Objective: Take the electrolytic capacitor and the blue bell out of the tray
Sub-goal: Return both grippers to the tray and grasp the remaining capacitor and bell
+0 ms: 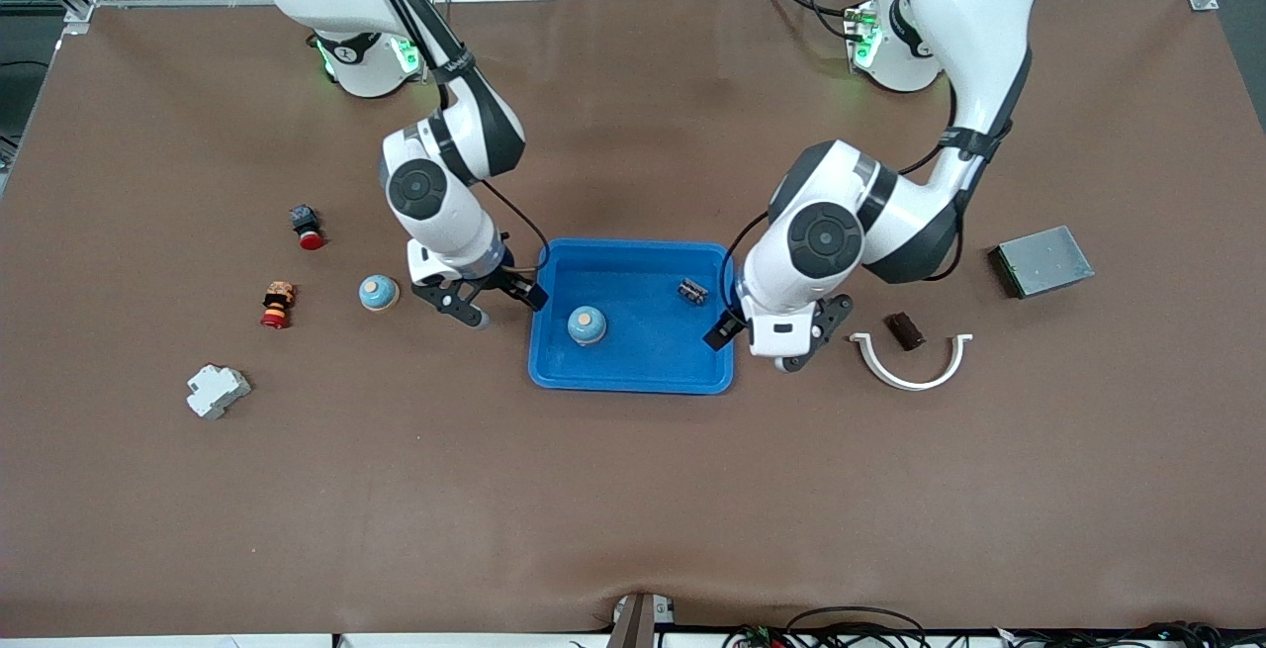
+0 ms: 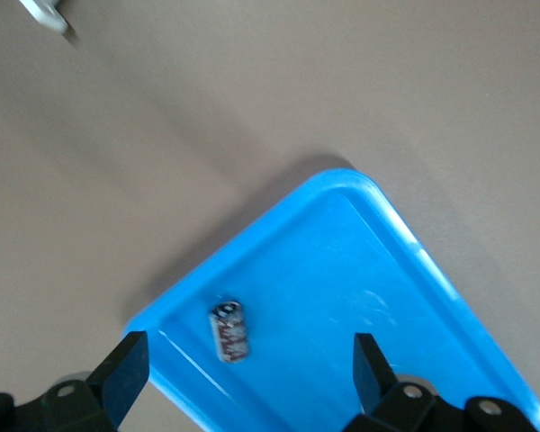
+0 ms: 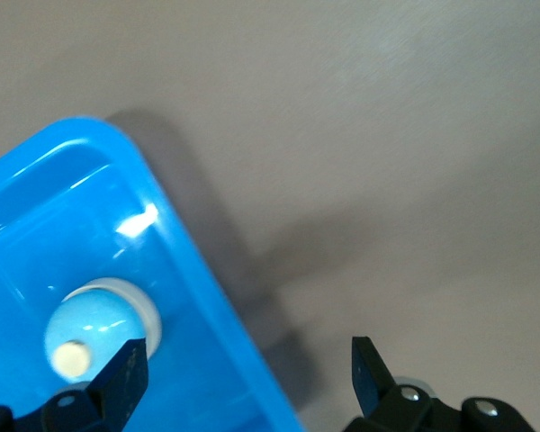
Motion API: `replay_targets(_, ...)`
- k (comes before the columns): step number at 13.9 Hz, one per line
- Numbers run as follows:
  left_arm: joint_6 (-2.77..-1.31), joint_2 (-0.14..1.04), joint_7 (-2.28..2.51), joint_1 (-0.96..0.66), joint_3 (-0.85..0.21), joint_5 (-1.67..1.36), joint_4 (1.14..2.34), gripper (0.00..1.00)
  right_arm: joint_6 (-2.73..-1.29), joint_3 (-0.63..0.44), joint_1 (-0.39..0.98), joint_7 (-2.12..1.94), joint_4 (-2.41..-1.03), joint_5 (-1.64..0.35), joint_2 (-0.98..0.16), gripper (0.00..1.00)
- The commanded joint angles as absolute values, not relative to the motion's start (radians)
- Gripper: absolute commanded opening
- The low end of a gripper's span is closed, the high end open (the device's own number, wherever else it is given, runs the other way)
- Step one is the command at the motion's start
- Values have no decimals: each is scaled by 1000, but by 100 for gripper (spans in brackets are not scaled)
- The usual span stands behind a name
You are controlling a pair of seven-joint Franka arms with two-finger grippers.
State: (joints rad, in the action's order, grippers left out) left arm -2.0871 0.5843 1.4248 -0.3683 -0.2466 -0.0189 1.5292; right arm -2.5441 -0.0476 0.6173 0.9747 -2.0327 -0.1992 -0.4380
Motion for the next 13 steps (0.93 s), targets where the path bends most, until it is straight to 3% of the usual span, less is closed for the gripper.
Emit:
replay_targets(1, -2147, 624, 1535, -397, -238, 14, 1503, 100, -2533, -60, 669, 1064, -1918, -212, -518, 100)
replay_targets(5, -2247, 689, 1682, -422, -238, 74, 1503, 100, -2517, -66, 696, 1138, -1804, -204, -609, 100)
replay_targets(9, -2272, 730, 1732, -454, -238, 106, 1503, 100, -2372, -69, 718, 1265, -1643, -108, -682, 100)
replay_targets(13, -2270, 750, 1732, -477, -233, 107, 1509, 100, -2370, -69, 718, 1292, -1615, -84, -716, 100)
